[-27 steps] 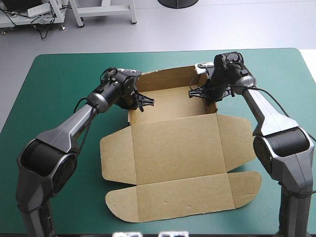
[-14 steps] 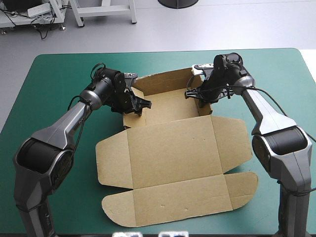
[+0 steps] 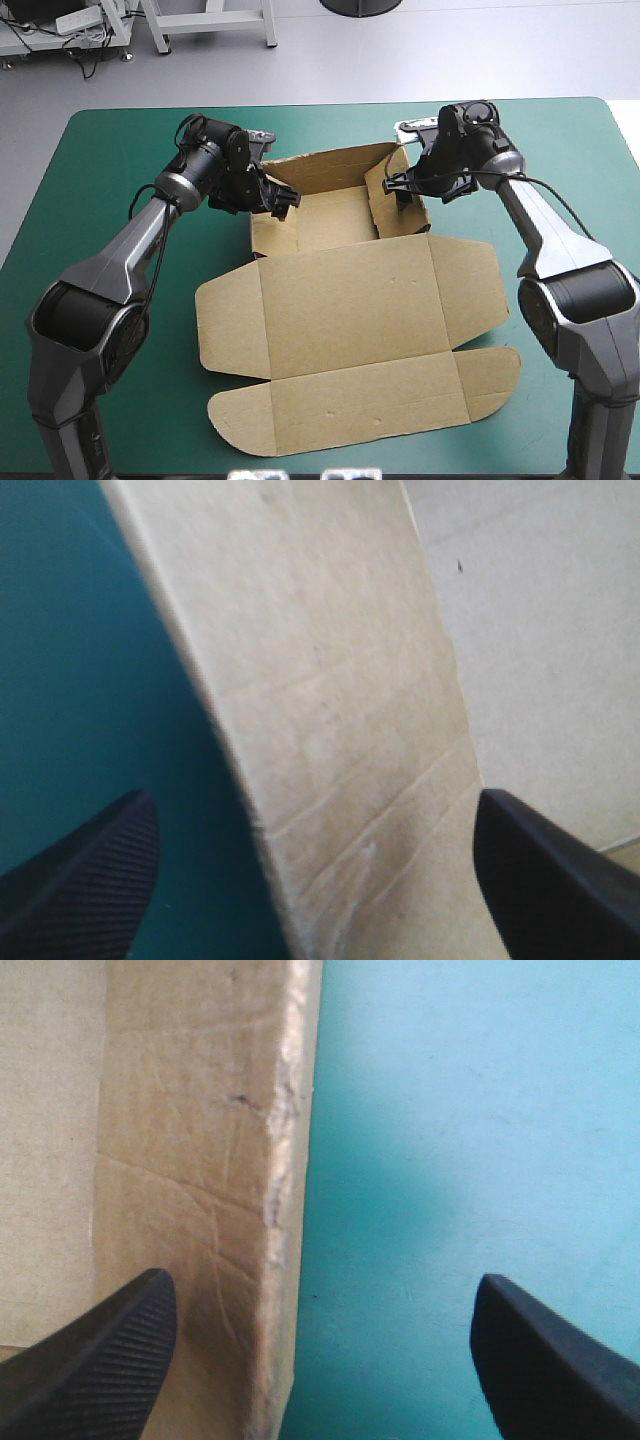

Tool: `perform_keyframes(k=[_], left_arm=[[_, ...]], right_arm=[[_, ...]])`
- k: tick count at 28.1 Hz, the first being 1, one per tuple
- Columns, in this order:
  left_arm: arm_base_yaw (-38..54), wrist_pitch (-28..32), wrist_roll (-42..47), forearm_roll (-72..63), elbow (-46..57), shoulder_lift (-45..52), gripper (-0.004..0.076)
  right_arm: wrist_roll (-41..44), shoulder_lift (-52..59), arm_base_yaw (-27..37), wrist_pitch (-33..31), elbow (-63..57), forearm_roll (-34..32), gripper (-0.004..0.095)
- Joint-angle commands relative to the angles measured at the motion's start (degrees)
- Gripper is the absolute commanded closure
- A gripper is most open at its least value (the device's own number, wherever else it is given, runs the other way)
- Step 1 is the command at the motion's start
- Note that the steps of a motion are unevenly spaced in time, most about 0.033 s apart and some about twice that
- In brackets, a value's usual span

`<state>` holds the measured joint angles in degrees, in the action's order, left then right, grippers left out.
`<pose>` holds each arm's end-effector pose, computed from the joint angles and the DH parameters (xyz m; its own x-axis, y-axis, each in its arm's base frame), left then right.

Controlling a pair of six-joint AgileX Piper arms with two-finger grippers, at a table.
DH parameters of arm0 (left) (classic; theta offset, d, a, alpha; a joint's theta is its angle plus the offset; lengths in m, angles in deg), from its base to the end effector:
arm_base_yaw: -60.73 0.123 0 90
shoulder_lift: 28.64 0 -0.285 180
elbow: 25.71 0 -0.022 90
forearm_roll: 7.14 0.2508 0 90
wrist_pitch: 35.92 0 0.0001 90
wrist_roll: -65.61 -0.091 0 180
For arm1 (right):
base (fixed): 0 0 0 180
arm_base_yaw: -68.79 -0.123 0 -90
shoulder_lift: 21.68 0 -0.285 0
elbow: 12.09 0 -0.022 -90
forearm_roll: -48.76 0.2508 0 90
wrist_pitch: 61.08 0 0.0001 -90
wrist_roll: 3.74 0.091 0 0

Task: Fold the box

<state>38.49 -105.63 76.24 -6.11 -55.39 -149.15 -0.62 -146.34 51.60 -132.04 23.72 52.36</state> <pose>0.3949 -0.1598 0.3011 -0.9253 0.1857 -0.3307 0.2116 0.9764 -0.0438 0.4223 0.1363 0.2992 -0.9175 -0.2056 -0.3406 -0.2466 0.9657 0.0814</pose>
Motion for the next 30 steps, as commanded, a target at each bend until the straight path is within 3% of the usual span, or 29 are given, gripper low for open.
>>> perform_keyframes(k=[1,5,8,11,17,30], left_arm=[[0.0,-1.7,-0.3,3.9,-7.5,3.7,0.0115],[-0.2,-4.6,-4.9,4.9,-15.9,3.9,0.0127],[-0.9,-4.5,-7.0,5.4,-18.5,6.7,0.0195],[-1.1,-4.7,-12.9,4.1,-16.7,13.8,0.0442],[-1.1,-4.7,-17.9,4.3,-6.5,26.8,0.0719],[-1.1,-4.6,-16.2,6.2,30.9,53.9,0.0731]], right_arm=[[0.4,7.0,0.5,-1.1,2.0,-2.3,0.0156],[1.5,9.7,0.5,-1.1,3.6,-1.1,0.0157],[0.1,10.8,0.5,-1.0,5.5,3.1,0.0158],[-2.4,11.1,0.5,-1.1,6.6,6.8,0.0158],[-3.1,9.5,0.5,-0.6,6.6,5.8,0.0158],[-3.1,1.3,0.5,-0.9,6.6,6.8,0.0166]])
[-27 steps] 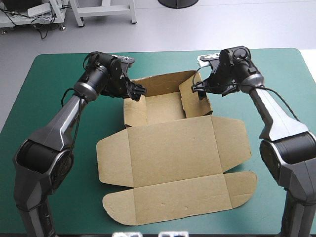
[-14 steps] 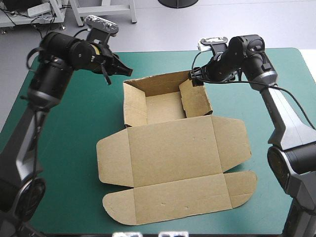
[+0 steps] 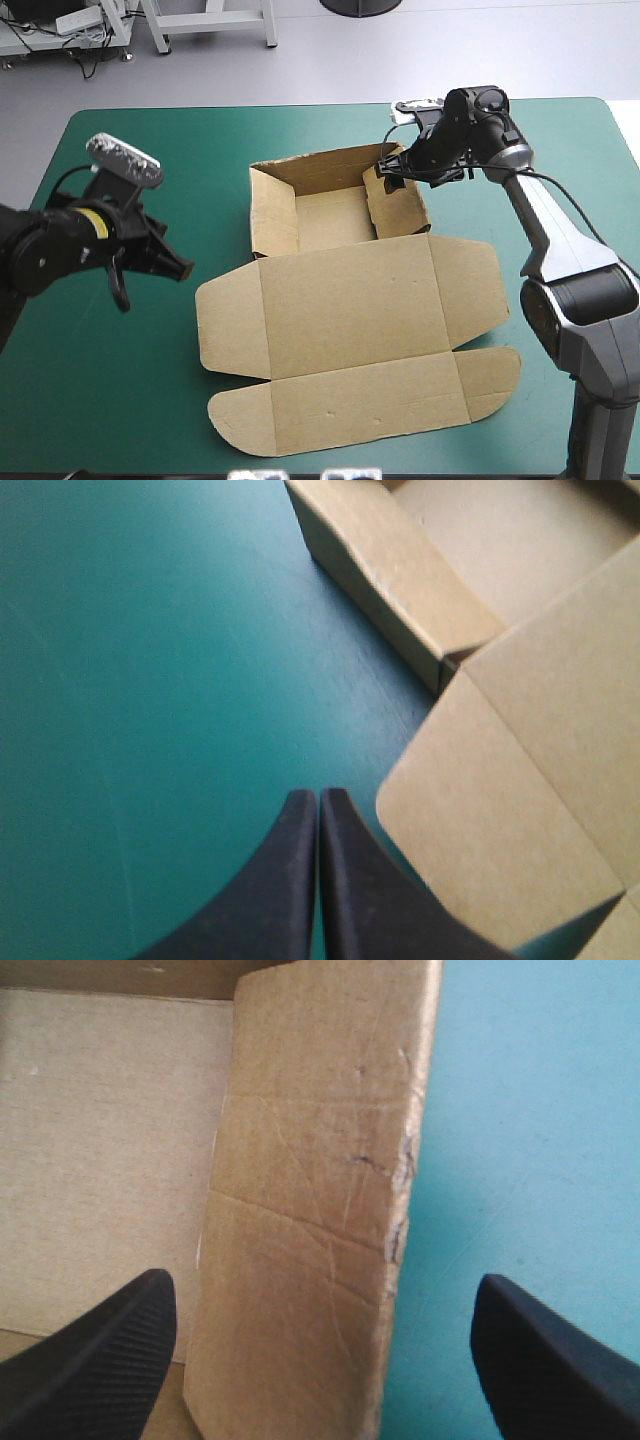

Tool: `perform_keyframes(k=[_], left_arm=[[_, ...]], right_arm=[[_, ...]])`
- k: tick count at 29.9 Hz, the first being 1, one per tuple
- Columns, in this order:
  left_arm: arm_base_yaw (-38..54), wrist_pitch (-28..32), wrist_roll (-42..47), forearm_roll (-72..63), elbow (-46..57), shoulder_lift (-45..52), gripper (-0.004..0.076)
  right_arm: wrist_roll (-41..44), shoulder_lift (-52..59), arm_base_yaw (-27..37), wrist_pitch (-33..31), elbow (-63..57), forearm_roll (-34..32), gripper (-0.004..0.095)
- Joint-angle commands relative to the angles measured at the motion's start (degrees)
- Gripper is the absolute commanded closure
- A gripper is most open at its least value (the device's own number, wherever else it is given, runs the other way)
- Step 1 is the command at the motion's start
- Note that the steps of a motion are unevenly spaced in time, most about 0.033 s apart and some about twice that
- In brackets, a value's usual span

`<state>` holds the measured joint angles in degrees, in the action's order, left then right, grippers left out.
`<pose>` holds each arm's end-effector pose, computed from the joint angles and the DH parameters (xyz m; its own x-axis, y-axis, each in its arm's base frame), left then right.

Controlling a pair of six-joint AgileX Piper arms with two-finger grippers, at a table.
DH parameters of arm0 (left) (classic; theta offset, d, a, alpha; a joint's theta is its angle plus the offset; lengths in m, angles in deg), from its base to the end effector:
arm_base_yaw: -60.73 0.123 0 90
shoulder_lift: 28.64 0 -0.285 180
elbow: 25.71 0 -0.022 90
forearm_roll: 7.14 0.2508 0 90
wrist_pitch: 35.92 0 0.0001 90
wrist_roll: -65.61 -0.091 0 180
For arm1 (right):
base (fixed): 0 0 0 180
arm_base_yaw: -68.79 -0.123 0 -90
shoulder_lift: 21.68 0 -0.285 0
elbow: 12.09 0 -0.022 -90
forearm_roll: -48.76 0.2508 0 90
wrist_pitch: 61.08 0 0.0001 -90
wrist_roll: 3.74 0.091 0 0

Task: Fold the box

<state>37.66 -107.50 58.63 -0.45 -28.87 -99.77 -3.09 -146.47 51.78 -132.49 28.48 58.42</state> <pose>0.1795 -0.0655 0.4384 -0.6389 0.4430 -0.6289 0.4298 0.8836 0.1858 0.4235 0.1447 0.3225 -0.8905 -0.2048 -0.4062 -0.2945 0.9401 0.1716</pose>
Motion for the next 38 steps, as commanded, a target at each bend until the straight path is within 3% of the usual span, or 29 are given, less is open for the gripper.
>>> perform_keyframes(k=[1,5,7,13,21,29,38], left_arm=[[-0.3,-2.7,1.6,0.5,6.8,5.8,0.0731],[-0.3,-2.3,5.7,0.1,14.3,11.3,0.0731],[-0.3,-1.3,7.9,0.0,17.2,13.7,0.0731],[-0.3,2.5,10.4,0.0,23.2,19.0,0.0731],[-0.3,2.5,10.6,0.6,23.6,20.1,0.0731],[-0.3,2.5,9.4,1.2,23.6,20.1,0.0731],[-0.3,2.5,9.4,2.3,23.6,20.1,0.0731]], right_arm=[[-0.6,0.6,0.4,-0.4,1.8,0.7,0.0172],[-0.6,-2.9,0.4,-0.4,1.8,0.5,0.0238],[-0.6,-4.4,0.4,-0.2,1.8,0.5,0.0346],[-3.6,-5.8,0.8,1.1,2.1,0.0,0.093],[-3.8,-5.1,8.5,-0.6,6.0,-2.2,0.0928],[-4.9,-4.3,29.2,-0.6,7.1,3.7,0.0928],[-6.2,-4.3,44.9,-0.6,7.1,4.2,0.0928]])
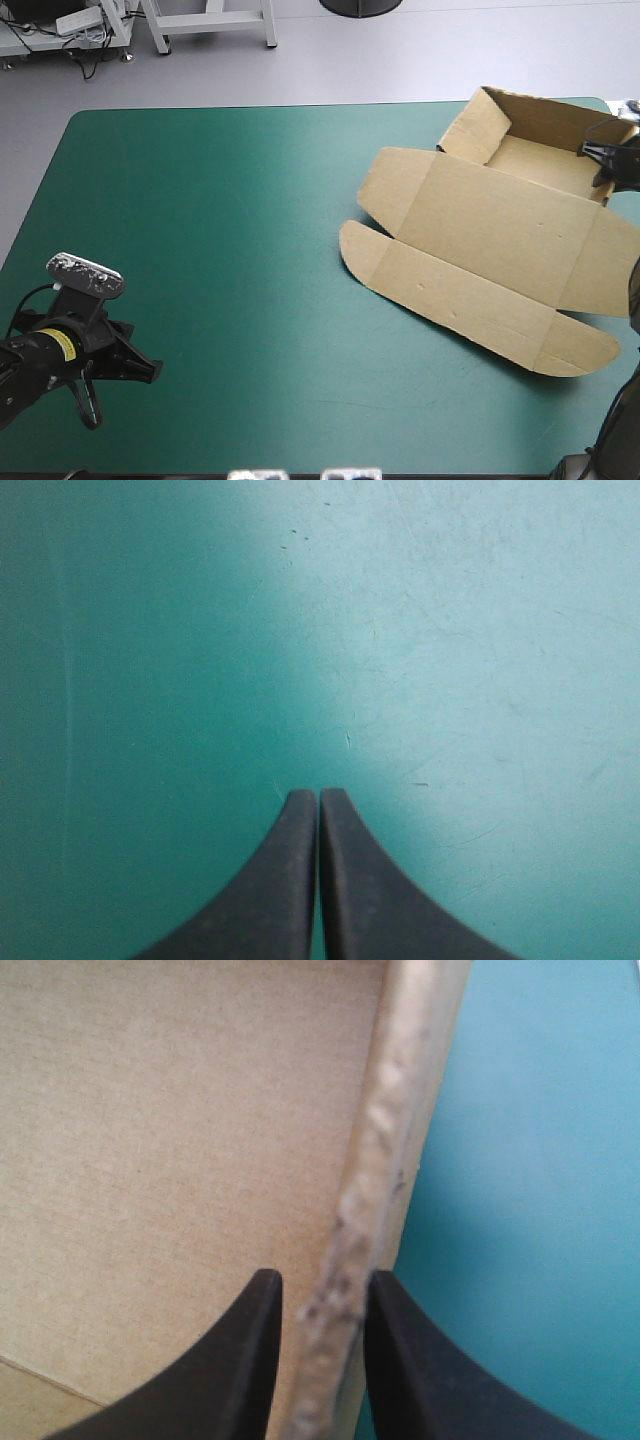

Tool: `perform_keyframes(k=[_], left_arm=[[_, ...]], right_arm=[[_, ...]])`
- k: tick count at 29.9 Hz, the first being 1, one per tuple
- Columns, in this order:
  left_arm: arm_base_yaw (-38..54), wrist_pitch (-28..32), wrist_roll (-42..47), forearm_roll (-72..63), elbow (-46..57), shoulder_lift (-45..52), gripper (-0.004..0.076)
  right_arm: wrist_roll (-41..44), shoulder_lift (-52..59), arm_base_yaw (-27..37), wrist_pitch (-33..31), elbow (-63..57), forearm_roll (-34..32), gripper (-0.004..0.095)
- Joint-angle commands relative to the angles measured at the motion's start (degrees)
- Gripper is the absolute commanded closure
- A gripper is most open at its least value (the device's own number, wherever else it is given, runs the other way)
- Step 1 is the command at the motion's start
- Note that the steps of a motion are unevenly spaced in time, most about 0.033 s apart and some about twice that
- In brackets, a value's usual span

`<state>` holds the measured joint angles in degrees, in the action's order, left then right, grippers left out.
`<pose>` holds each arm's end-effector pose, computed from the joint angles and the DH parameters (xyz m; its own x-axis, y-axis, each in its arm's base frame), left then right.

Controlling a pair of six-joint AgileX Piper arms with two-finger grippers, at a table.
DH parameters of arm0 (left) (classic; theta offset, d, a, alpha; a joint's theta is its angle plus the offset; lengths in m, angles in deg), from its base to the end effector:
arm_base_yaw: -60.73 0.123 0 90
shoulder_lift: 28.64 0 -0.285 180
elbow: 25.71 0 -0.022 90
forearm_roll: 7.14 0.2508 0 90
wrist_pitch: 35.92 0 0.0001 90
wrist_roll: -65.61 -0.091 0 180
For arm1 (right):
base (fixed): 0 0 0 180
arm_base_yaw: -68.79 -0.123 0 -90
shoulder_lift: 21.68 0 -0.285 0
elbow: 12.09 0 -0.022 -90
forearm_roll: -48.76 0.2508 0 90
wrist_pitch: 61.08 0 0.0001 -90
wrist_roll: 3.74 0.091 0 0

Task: Fold the box

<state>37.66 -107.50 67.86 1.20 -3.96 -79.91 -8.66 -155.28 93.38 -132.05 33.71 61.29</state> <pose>0.1038 -0.0306 0.3663 -0.7460 0.3253 -0.5811 0.3197 0.9404 0.1160 0.4434 -0.1824 0.2782 -0.8496 0.3742 -0.3716 0.3270 0.9266 0.1856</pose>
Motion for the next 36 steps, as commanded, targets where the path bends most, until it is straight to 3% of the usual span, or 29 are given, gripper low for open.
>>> perform_keyframes(k=[1,8,10,18,20,29,36], left_arm=[[-0.3,2.5,0.2,0.6,-1.3,0.2,0.0731],[-0.3,2.5,0.2,0.6,-1.3,0.2,0.0731],[-0.3,2.5,0.2,0.6,-1.3,0.2,0.0731],[-0.3,2.5,0.2,0.9,-1.3,0.2,0.0733],[-0.3,2.5,0.2,0.9,-1.3,0.2,0.0733],[-0.3,2.5,0.2,0.9,-1.3,0.2,0.0733],[-0.3,2.5,0.1,1.1,-1.3,0.2,0.0733]], right_arm=[[-0.6,4.5,4.4,-1.0,1.9,1.5,0.0928],[-3.4,4.4,7.2,-1.0,1.9,1.0,0.0918],[-3.4,4.4,7.2,-1.0,1.9,-0.3,0.0873],[-2.3,4.4,7.2,-1.0,1.9,-1.9,0.0379],[-1.7,4.4,7.2,-1.0,1.9,-2.8,0.0311],[0.8,6.6,7.2,-1.0,1.9,0.4,0.0316],[-2.2,15.4,8.1,-1.0,3.5,5.1,0.0583]])
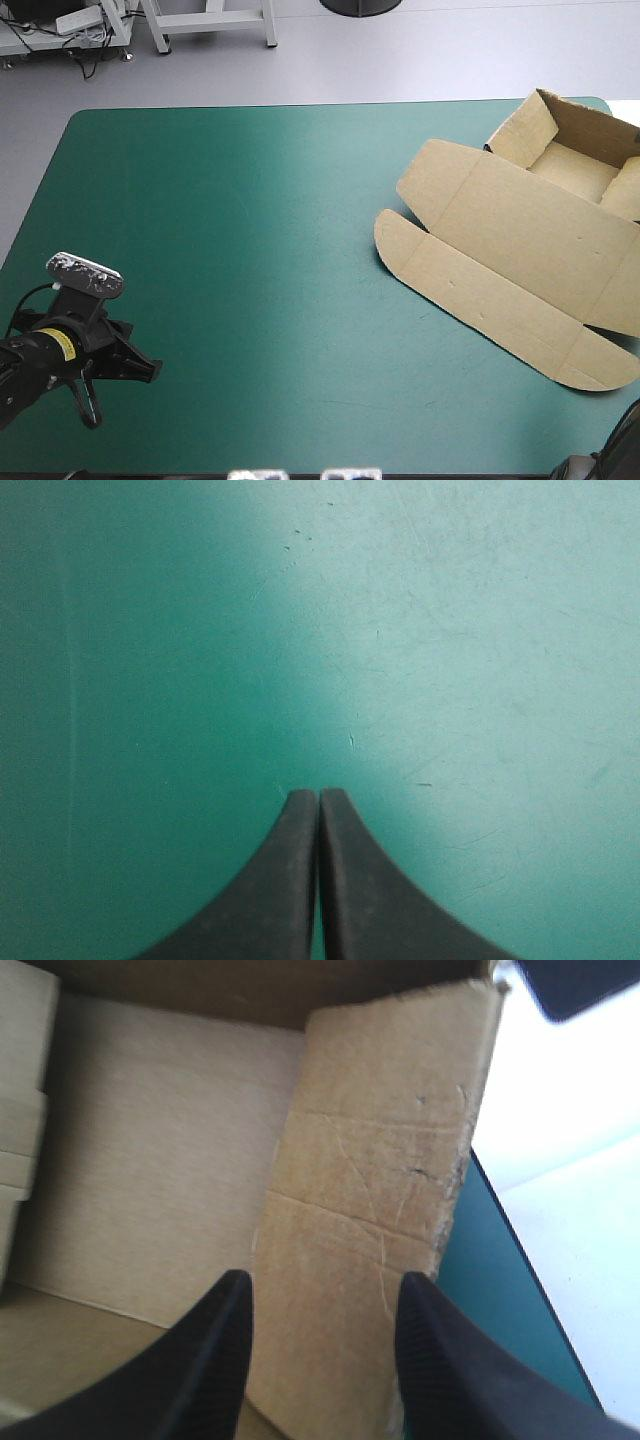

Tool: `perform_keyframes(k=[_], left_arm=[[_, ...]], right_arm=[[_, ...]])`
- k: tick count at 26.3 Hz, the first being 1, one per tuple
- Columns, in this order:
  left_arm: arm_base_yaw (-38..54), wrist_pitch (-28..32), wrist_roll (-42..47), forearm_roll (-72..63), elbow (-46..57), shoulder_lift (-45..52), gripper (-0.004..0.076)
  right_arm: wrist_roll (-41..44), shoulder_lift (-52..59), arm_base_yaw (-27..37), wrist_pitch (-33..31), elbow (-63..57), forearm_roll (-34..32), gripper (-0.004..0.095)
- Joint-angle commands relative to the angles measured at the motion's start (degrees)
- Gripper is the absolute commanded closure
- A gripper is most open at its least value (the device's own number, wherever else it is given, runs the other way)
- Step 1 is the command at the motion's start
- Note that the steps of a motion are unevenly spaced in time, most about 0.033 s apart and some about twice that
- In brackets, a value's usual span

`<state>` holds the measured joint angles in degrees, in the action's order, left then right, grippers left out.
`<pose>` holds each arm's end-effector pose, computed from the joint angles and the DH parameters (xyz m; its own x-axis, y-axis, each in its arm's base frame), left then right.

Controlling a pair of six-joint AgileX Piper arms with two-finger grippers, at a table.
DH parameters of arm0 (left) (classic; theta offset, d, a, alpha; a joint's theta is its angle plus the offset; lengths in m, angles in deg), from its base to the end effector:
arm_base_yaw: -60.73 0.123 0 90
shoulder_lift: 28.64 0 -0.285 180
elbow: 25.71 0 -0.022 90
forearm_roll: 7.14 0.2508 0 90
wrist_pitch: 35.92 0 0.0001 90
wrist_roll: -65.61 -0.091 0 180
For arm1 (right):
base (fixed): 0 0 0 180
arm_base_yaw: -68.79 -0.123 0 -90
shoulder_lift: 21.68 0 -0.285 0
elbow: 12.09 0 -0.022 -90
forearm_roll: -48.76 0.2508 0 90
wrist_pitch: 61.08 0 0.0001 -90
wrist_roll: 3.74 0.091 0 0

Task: Fold the box

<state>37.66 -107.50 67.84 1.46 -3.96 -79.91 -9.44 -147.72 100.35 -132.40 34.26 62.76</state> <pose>0.1039 -0.0302 0.3663 -0.7453 0.3270 -0.5810 0.3185 0.9402 0.1205 0.3978 -0.2199 0.3429 -0.7495 0.4378 -0.4966 0.3985 0.8974 0.1896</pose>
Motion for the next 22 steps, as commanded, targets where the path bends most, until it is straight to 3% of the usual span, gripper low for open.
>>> perform_keyframes(k=[1,8,12,16,18,22], left_arm=[[-0.3,2.5,0.1,0.8,-1.3,0.2,0.0733],[-0.3,2.3,-0.8,0.8,-1.3,0.2,0.0733],[-0.3,2.0,-0.9,0.8,-1.3,0.2,0.0733],[-0.3,2.2,-1.0,0.8,-1.3,0.2,0.0733],[-0.3,2.6,-1.0,0.8,-1.3,0.2,0.0733],[-0.3,1.5,-0.5,1.2,-1.3,0.2,0.0733]], right_arm=[[-1.8,9.2,1.4,-0.7,3.6,5.5,0.0625],[-7.6,17.3,1.5,-0.4,4.6,16.0,0.0908],[-8.1,20.9,0.5,-0.7,3.4,22.6,0.0926],[-9.9,25.3,-4.5,-0.7,0.5,22.9,0.0926],[-11.9,28.7,-9.6,-0.7,-3.1,21.1,0.0928],[-13.9,38.6,-24.3,-0.7,-17.9,2.3,0.0928]])
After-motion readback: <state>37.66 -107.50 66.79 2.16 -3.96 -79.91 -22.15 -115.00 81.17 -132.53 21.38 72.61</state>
